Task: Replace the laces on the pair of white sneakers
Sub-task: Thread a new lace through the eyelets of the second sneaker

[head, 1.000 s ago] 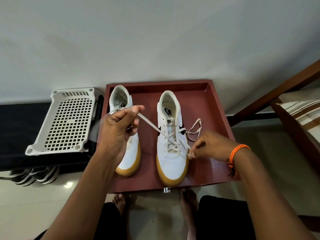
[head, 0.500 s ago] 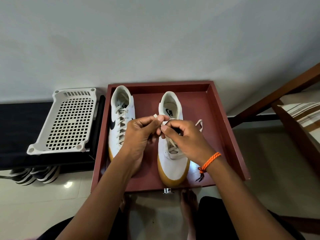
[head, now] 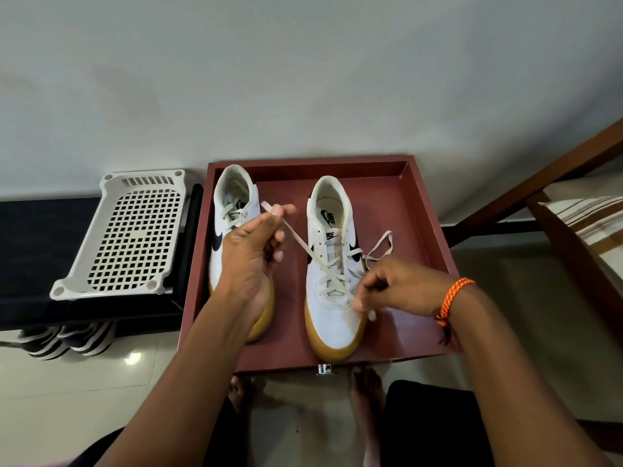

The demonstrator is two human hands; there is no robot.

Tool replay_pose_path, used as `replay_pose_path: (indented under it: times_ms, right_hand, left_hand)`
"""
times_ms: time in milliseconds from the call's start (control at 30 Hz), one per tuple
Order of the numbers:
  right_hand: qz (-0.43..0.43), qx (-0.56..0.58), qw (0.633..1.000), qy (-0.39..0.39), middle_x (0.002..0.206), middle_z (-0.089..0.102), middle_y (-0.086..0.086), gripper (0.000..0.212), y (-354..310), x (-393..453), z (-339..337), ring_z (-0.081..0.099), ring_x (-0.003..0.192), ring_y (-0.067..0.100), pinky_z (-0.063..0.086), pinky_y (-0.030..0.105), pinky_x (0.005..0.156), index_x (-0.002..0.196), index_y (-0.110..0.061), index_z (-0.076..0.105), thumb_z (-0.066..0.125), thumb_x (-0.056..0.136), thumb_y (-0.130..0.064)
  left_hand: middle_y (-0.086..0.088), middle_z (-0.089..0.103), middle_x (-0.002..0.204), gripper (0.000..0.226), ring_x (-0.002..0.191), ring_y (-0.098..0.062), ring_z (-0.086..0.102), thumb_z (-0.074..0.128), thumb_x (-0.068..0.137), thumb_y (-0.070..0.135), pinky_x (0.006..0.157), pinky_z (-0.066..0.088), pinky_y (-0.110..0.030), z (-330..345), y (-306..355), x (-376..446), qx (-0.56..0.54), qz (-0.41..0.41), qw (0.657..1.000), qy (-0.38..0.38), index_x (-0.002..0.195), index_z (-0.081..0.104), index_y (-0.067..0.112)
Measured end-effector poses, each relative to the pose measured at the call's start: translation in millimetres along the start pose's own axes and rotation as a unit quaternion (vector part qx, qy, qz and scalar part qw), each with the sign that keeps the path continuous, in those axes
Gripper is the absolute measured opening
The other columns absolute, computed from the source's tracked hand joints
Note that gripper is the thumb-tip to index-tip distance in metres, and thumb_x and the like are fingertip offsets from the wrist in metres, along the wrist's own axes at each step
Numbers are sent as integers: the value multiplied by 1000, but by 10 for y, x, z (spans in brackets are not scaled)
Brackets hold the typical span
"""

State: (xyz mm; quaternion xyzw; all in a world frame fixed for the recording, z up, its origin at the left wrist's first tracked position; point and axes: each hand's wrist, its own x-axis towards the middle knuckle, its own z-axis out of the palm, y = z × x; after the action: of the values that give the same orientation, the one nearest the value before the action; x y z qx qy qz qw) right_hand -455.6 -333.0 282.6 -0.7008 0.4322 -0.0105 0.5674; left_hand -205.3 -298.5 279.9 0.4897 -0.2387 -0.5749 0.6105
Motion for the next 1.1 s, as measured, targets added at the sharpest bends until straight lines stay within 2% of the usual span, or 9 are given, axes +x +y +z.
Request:
replay_pose_path:
  times_ms: [167, 233, 300, 400, 500, 600, 733, 933, 1100]
  right_hand:
    - [123, -86, 987, -64, 84, 81, 2, 7, 147, -143, -98, 70, 76, 10, 54, 31, 78, 83, -19, 86, 83, 89, -21]
    - [87, -75, 993, 24, 87, 81, 1, 4, 85, -90, -78, 74, 83, 18, 59, 42, 87, 88, -20, 86, 83, 89, -22]
    - [-6, -28, 982, 184, 84, 78, 7, 9, -44, 17, -5, 72, 79, 27, 58, 48, 82, 89, -21, 84, 78, 95, -25]
    - [-144, 18, 910, 389, 98, 77, -3, 14, -307, 194, 186, 71, 93, 12, 59, 40, 84, 106, -22, 79, 66, 103, -24]
    - [-162, 121, 909, 365, 114, 74, -8, 26, -415, 350, 447, 70, 107, 8, 56, 31, 92, 129, -22, 70, 53, 110, -28]
    - [-135, 155, 922, 328, 89, 74, 1, 23, -388, 412, 543, 70, 81, 12, 57, 36, 72, 117, -21, 73, 51, 111, -25]
    - [-120, 66, 909, 393, 81, 77, -7, 14, -334, 356, 405, 72, 77, 6, 57, 29, 72, 91, -18, 81, 71, 100, -21]
    - [-108, -36, 887, 447, 84, 78, -14, 4, -289, 302, 315, 73, 78, 5, 61, 35, 69, 92, -25, 85, 81, 92, -25]
    - [-100, -80, 885, 448, 83, 78, -11, 8, -264, 323, 322, 72, 77, 3, 60, 28, 74, 96, -19, 84, 77, 94, -16]
  left_hand:
    - [5, 53, 72, 23, 59, -8, 42, 70, 102, 30, 55, 39, -17, -121, 66, 78, 4, 3, 999, 32, 108, 81, 11]
    - [4, 57, 71, 23, 59, -9, 44, 70, 101, 30, 59, 36, -20, -91, 24, 53, 33, -2, 999, 16, 106, 82, 11]
    - [3, 61, 72, 24, 58, -9, 46, 70, 100, 30, 59, 33, -23, -9, -40, 0, 73, -5, 997, -14, 106, 83, 11]
    - [2, 60, 71, 25, 59, -10, 44, 72, 98, 30, 57, 32, -21, 120, -142, -71, 99, -5, 994, -54, 109, 84, 10]
    - [2, 57, 67, 24, 62, -9, 43, 72, 99, 24, 55, 36, -17, 215, -222, -83, 98, 4, 993, -59, 114, 83, 8]
    - [-4, 61, 68, 21, 59, -11, 45, 74, 99, 22, 54, 38, -19, 225, -242, -69, 107, 15, 993, -47, 112, 83, 7]
    - [-13, 79, 87, 14, 56, -16, 60, 82, 93, 21, 52, 36, -28, 151, -209, -43, 141, 20, 990, -18, 100, 85, 9]
    - [-15, 80, 86, 17, 65, -22, 69, 86, 89, 22, 53, 44, -27, 108, -217, -22, 178, 4, 984, 12, 93, 80, 6]
    - [-1, 80, 77, 10, 65, -17, 71, 79, 97, 22, 63, 54, -33, 72, -302, -7, 328, 2, 945, 11, 87, 81, 19]
